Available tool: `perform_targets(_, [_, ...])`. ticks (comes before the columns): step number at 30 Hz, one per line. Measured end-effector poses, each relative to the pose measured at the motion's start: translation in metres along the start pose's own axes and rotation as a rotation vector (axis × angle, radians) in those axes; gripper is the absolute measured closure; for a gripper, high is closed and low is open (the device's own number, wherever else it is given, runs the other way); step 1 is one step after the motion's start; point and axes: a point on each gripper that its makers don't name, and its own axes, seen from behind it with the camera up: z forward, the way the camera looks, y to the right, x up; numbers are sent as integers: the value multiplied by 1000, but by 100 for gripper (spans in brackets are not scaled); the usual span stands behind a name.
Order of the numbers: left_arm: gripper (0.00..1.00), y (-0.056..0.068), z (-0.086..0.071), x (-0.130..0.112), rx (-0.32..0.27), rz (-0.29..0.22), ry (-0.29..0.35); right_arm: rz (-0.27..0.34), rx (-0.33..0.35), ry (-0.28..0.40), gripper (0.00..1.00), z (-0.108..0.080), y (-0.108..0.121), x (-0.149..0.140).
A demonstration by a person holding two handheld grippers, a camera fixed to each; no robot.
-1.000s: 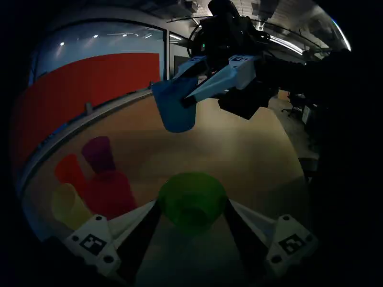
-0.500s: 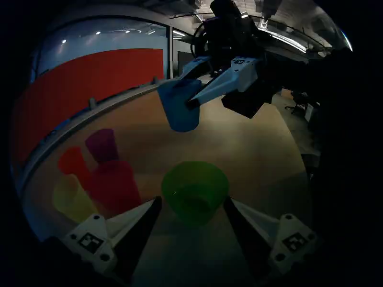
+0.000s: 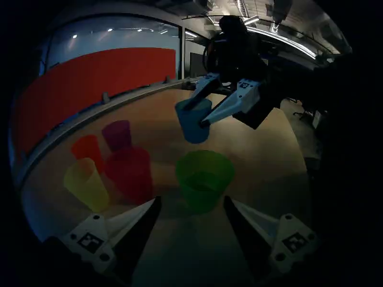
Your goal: Pour water
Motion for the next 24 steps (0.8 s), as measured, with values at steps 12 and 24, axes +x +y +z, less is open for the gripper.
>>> perform_targets(12, [4,-2,-17,0,30,-26,27,7,-4,-45,9,14,0,-27])
perform_targets(24, [4,-2,-23,3,38,-29,38,0,-7,-68,9,13,-1,-42])
